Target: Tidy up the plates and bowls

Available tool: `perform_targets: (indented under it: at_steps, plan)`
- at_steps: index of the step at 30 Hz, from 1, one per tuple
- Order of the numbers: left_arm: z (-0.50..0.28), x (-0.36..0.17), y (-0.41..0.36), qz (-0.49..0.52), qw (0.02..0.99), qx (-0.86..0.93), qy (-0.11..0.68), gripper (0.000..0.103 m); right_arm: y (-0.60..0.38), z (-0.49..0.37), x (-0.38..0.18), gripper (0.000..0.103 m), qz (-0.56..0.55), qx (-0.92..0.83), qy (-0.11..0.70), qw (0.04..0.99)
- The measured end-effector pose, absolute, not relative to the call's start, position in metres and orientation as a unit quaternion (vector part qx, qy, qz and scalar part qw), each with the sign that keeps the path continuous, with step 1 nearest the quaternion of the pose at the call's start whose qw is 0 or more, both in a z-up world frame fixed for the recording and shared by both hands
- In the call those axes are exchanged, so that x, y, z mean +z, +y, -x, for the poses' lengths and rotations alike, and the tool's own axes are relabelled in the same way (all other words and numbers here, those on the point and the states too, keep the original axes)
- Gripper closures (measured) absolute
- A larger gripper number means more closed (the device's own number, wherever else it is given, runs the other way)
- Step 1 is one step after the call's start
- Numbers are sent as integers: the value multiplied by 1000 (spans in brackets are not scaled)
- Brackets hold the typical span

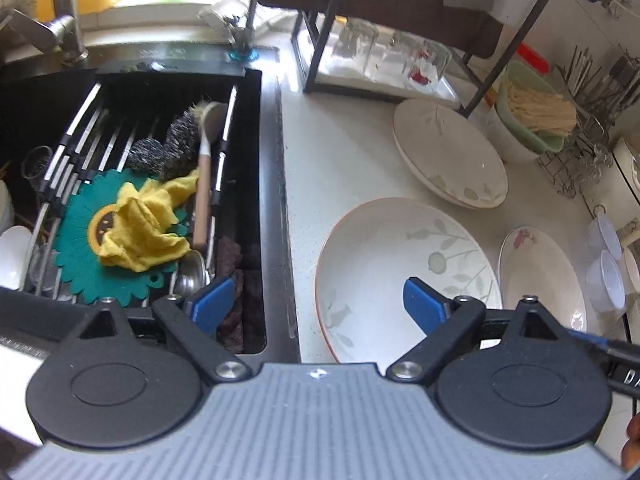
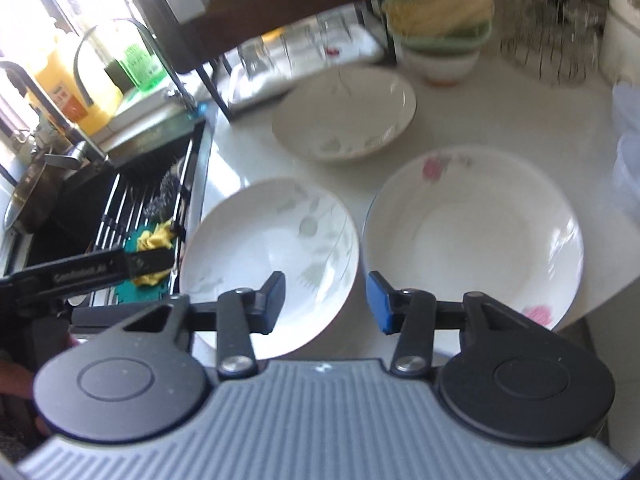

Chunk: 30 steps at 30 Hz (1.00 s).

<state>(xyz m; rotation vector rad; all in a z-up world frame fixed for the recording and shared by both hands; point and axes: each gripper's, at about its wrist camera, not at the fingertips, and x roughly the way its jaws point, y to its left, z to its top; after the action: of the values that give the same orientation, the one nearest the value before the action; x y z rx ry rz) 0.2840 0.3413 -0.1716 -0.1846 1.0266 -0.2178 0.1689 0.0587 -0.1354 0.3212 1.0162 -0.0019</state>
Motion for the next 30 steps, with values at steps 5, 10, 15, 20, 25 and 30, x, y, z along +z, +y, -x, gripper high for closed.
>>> perform_targets:
  at_steps: [5,10,15,20,25,30]
  plan:
    - [-300,-191,333,43,858,-133,494,15,64,-173,-163,57,-177,-29,508,843]
    - [-315,-206,325,27,853,-142,502,33,59,-181,-178,58,-189,-53,516,834]
    - [-323,-214,320,37,850,-146,505,53,61,-185,-185,66,-190,-58,515,833]
    - [-331,-221,320,54,848,-156,504,69,62,-184,-189,82,-207,-70,511,831]
    - [-336,-224,314,43,847,-165,503,76,64,-187,-192,85,-209,-68,505,834]
    - [-339,-226,312,36,842,-180,508,76,62,-192,-197,85,-221,-70,499,835]
